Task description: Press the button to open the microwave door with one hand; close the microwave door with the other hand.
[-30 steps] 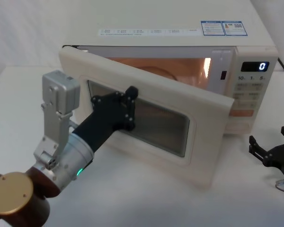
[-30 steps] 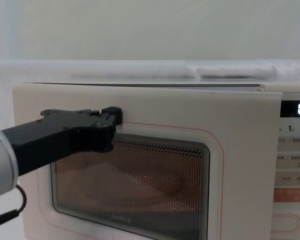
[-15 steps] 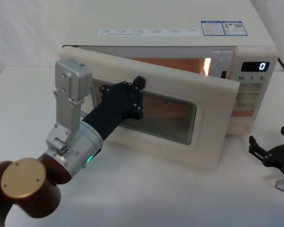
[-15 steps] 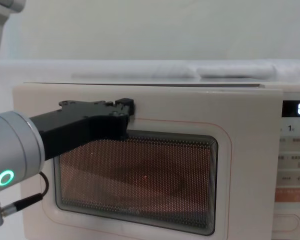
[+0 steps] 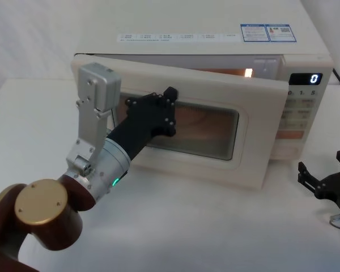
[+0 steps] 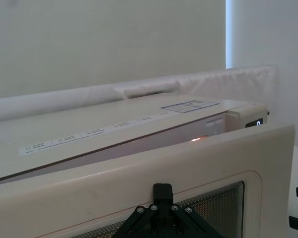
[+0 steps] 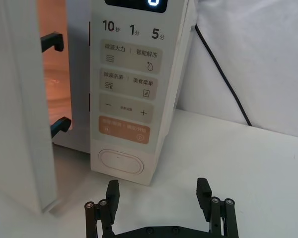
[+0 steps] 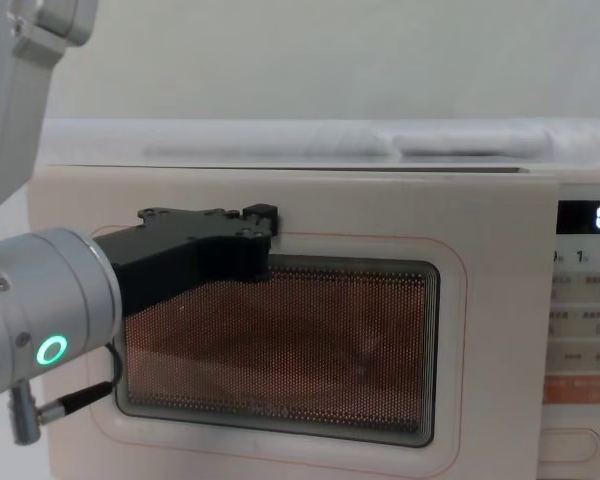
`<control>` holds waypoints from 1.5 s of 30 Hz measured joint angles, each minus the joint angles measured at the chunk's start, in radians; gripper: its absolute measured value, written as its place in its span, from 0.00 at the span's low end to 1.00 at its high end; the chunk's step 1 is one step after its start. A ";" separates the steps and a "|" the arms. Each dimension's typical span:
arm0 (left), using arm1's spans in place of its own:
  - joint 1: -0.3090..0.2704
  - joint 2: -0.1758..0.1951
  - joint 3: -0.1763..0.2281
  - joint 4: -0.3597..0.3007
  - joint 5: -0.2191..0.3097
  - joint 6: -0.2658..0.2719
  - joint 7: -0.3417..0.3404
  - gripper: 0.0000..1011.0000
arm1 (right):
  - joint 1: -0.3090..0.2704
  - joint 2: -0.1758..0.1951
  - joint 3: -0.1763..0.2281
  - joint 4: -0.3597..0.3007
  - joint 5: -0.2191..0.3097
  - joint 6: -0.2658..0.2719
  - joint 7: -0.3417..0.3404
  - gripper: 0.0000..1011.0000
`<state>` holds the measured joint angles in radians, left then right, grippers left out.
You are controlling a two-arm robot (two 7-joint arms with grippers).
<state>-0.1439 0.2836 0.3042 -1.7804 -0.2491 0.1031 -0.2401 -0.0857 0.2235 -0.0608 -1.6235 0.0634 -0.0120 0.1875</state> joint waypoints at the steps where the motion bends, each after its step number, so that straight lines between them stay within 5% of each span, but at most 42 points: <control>1: -0.002 -0.002 0.001 0.002 0.002 0.000 0.001 0.00 | 0.000 0.000 0.000 0.000 0.000 0.000 0.000 0.99; 45: -0.059 -0.093 -0.018 0.089 0.054 0.004 0.029 0.00 | 0.000 0.000 0.000 0.000 0.000 0.000 0.000 0.99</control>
<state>-0.2032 0.1903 0.2863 -1.6909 -0.1952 0.1075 -0.2110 -0.0858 0.2235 -0.0607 -1.6235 0.0634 -0.0121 0.1875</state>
